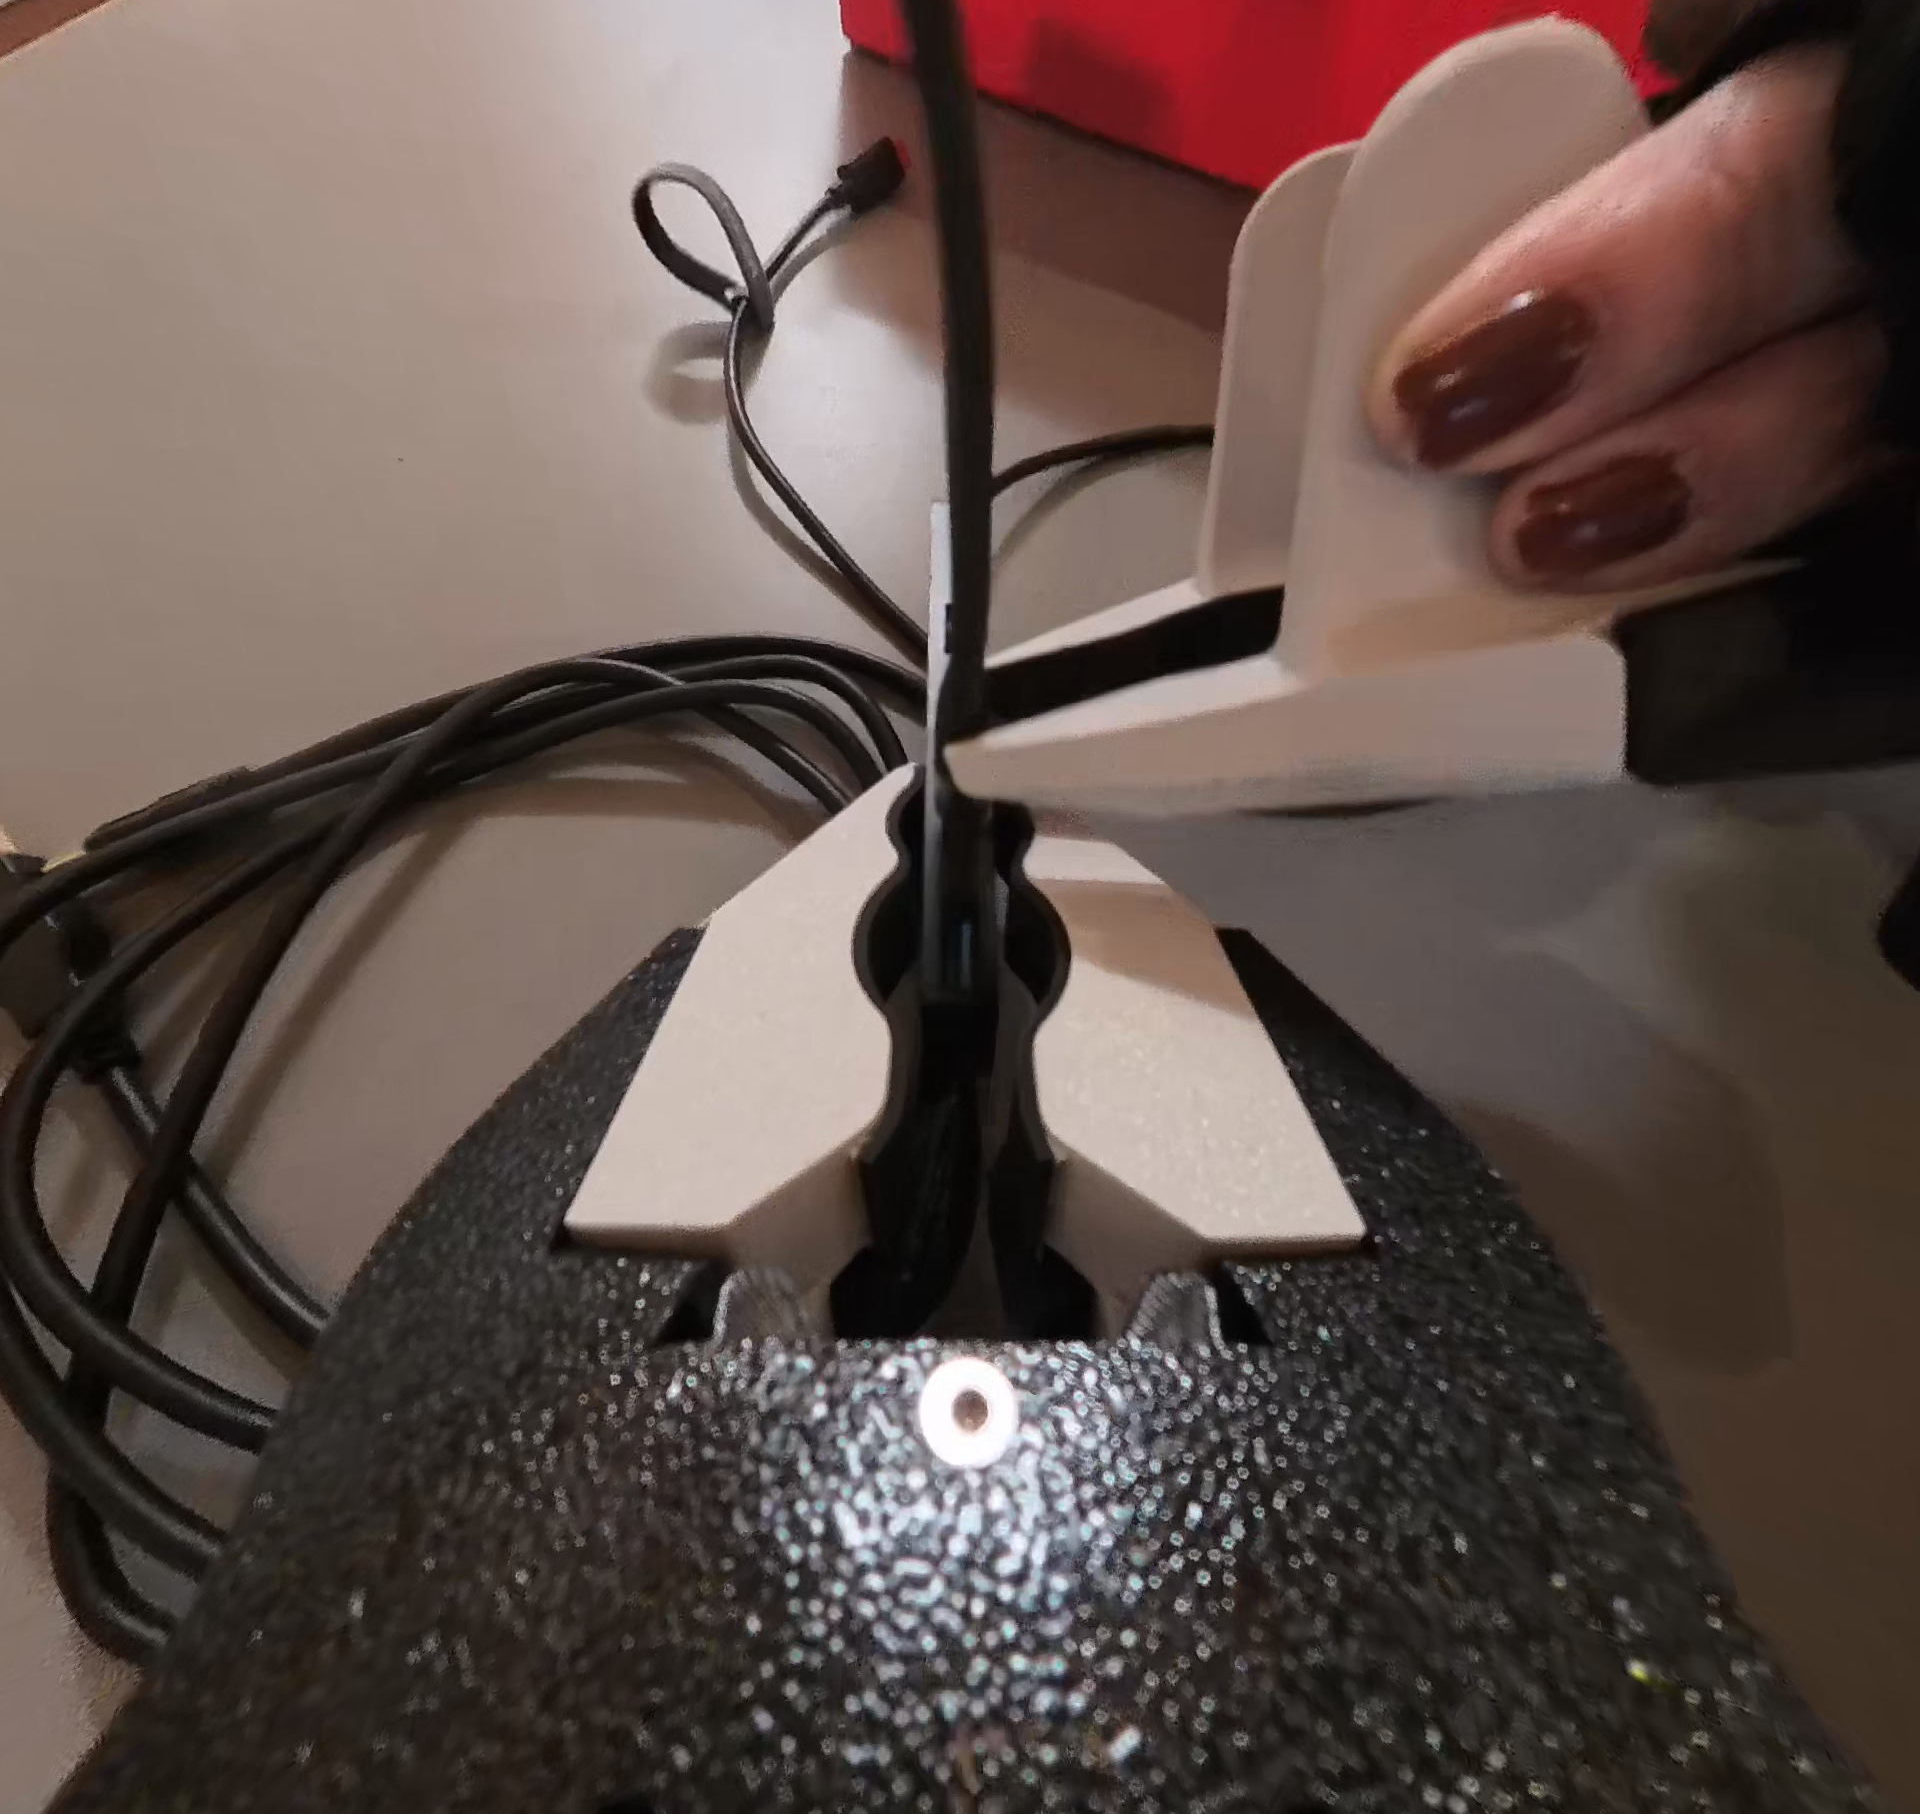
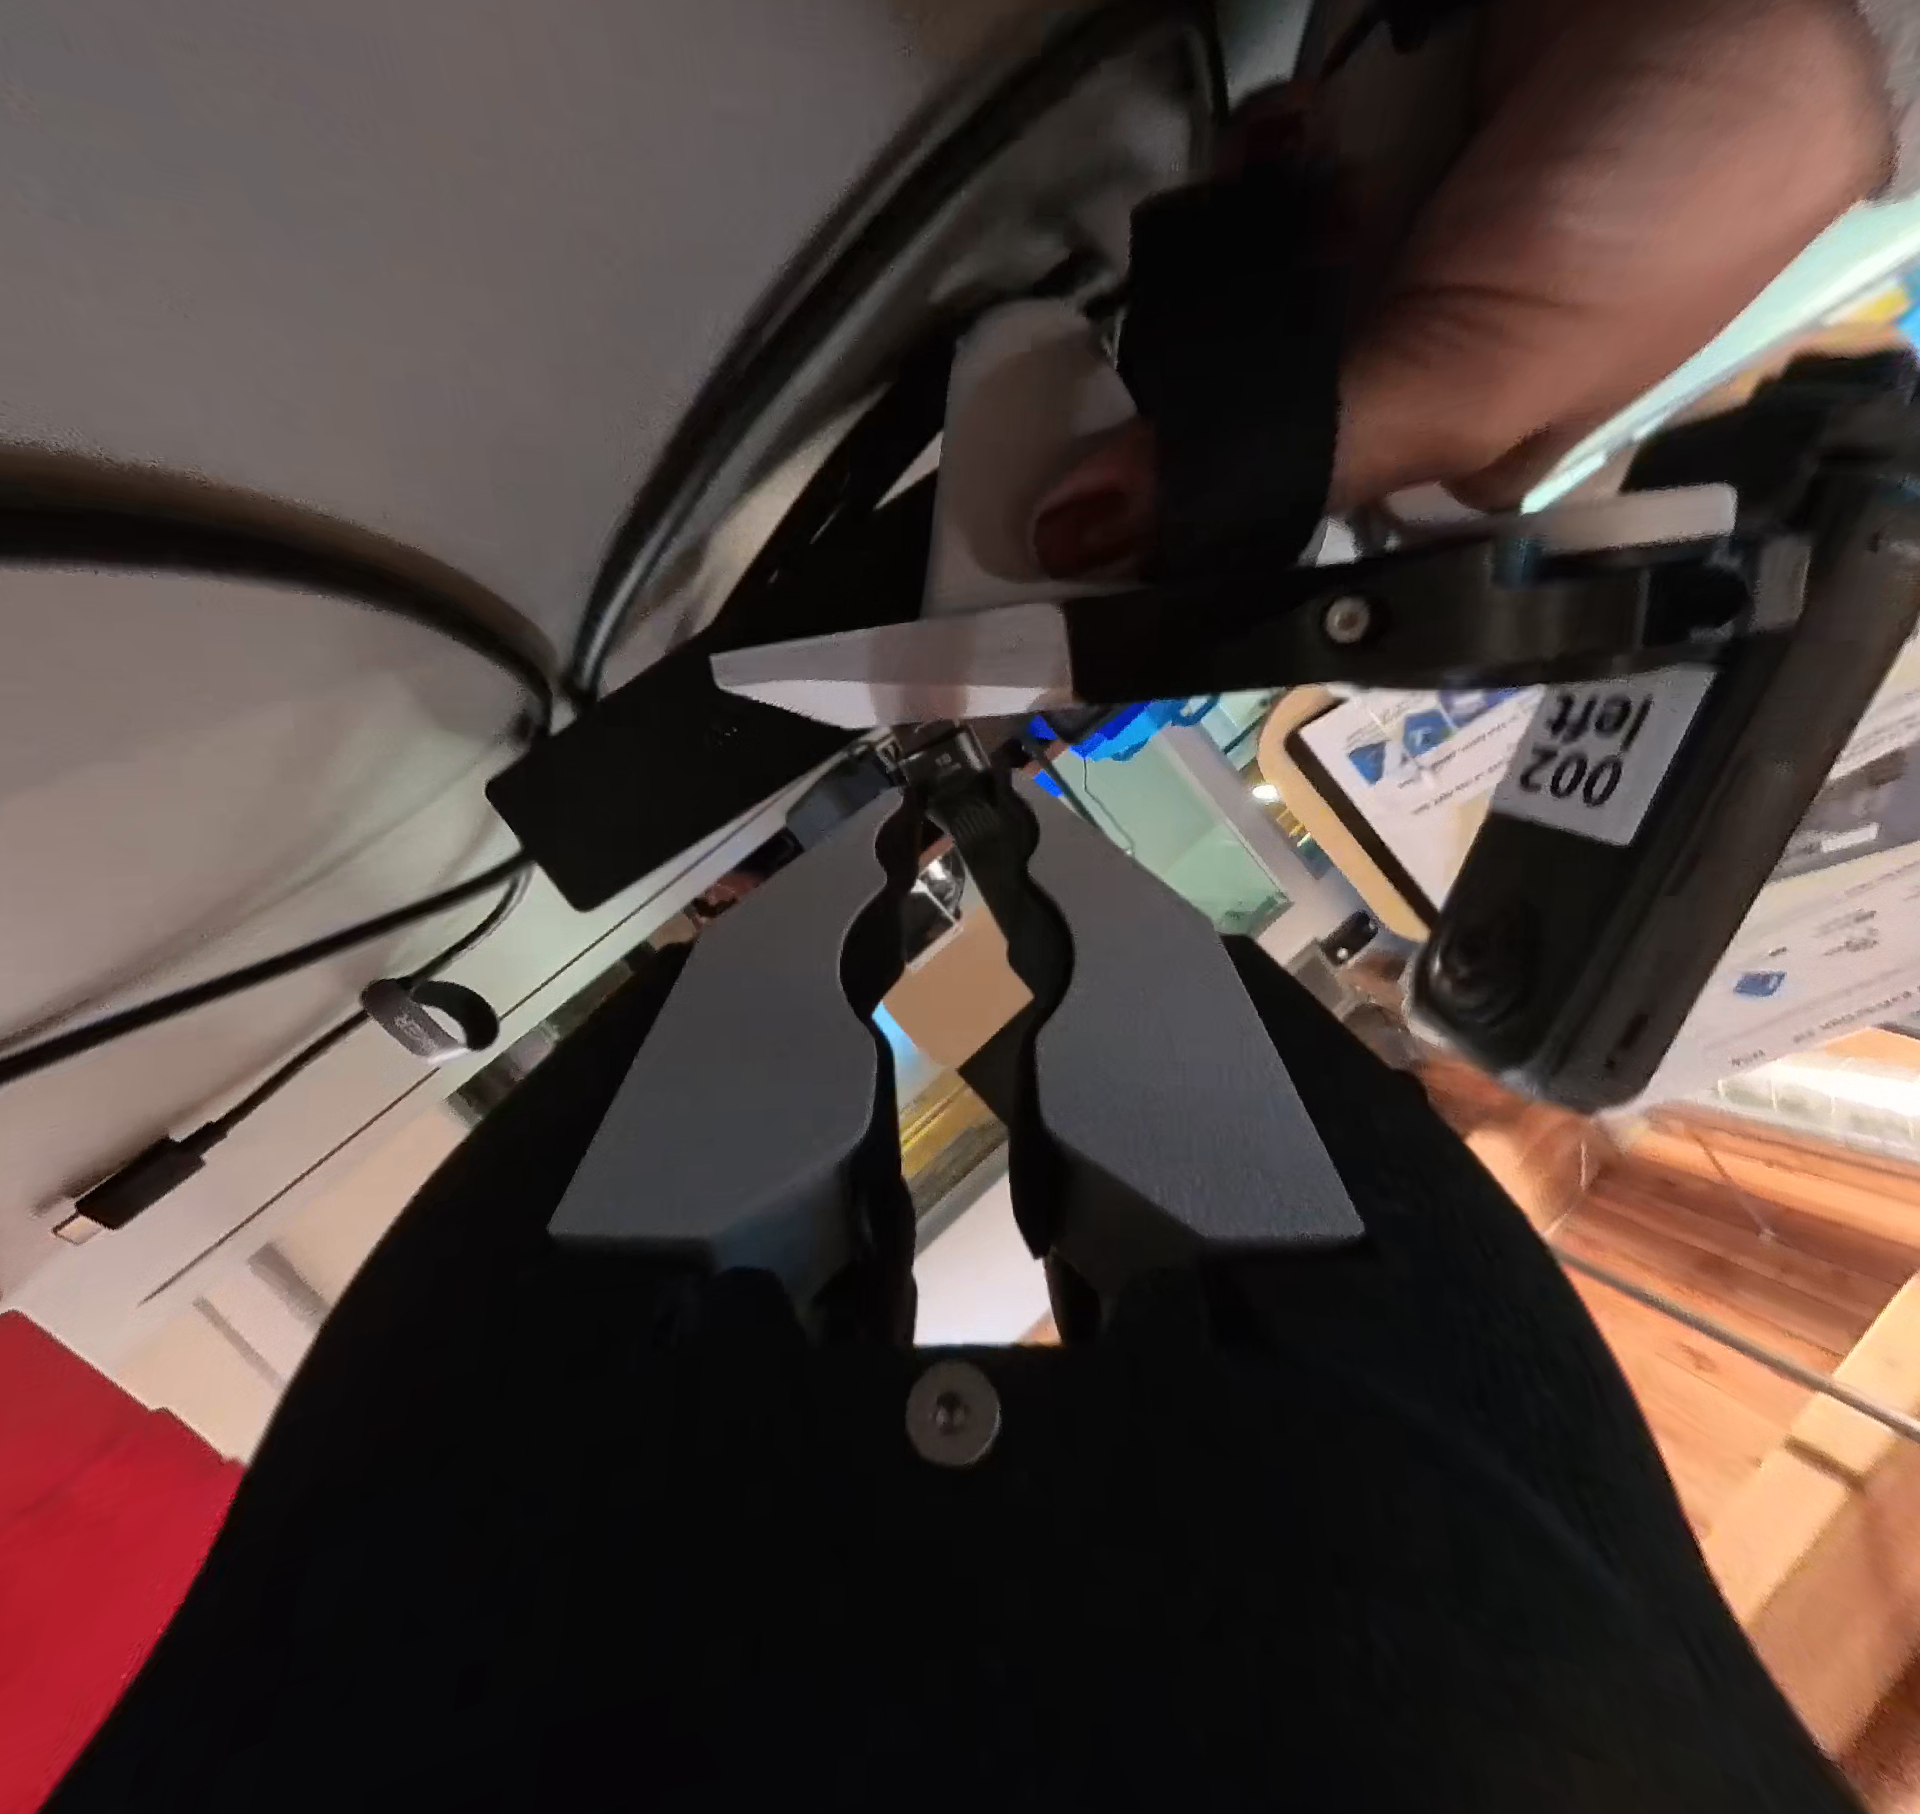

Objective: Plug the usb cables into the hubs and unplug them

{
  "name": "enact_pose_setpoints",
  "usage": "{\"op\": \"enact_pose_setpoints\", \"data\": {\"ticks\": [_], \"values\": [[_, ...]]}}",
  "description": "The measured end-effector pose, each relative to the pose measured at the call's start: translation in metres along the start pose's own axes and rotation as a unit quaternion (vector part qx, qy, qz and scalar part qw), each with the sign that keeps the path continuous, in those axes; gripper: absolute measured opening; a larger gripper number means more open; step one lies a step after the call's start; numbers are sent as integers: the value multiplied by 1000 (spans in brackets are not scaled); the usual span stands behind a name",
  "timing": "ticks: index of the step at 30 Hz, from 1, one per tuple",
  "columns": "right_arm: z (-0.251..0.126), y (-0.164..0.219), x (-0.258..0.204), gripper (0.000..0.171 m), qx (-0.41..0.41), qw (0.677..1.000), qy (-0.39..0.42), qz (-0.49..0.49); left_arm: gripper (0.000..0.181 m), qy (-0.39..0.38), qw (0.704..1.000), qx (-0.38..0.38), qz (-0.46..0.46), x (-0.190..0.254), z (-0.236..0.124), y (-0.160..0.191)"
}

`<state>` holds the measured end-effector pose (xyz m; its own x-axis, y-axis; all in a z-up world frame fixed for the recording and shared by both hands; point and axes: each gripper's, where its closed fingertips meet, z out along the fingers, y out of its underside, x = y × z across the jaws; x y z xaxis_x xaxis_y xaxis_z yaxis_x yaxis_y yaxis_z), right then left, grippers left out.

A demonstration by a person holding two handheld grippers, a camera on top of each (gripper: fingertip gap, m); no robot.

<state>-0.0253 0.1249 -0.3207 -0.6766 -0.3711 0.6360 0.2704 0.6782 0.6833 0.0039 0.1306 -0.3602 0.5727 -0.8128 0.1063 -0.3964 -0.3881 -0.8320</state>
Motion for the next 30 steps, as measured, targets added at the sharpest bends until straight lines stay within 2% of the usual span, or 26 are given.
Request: {"op": "enact_pose_setpoints", "data": {"ticks": [4, 8, 10, 13, 15, 16, 18, 20, 22, 24, 26, 29, 30], "values": [[2, -4, -1, 11, 6, 1000, 0, -31, 8, 1, 1000, -7, 0, 0, 1, 2], [3, -4, 0, 14, 22, 1000, -5, 11, 9, 13, 1000, -5, -5, 2, 0, 2], [-1, -5, 0, 18, 44, 994, -21, 95, 9, 22, 1000, 1, 2, 5, -1, 1], [-14, 2, 8, 29, 54, 968, -28, 245, 9, 25, 1000, -2, 5, 6, 0, 1], [-23, 11, 9, 32, 57, 927, -45, 369, 9, 25, 1000, -3, 14, 7, 0, 2], [-27, 13, 6, 34, 68, 887, -71, 451, 9, 24, 999, -6, 24, 7, 0, 3], [-33, 6, 3, 37, 113, 765, -128, 621, 9, 17, 999, -9, 46, 8, 1, 3], [-35, 8, 13, 41, 167, 645, -124, 735, 9, 15, 998, -9, 56, 8, 1, 4], [-31, 14, 20, 40, 200, 570, -106, 790, 9, 17, 998, -10, 62, 9, 0, 4], [-22, 12, 17, 36, 214, 535, -117, 809, 9, 15, 997, -11, 76, 9, 0, 5], [-16, 3, 17, 32, 244, 519, -140, 807, 9, 10, 996, -11, 88, 10, 0, 5], [-6, -4, 14, 17, 272, 550, -128, 779, 8, 10, 995, -12, 96, 10, 0, 6], [-6, -5, 16, 12, 289, 550, -123, 774, 9, 11, 995, -12, 95, 10, 0, 5]]}}
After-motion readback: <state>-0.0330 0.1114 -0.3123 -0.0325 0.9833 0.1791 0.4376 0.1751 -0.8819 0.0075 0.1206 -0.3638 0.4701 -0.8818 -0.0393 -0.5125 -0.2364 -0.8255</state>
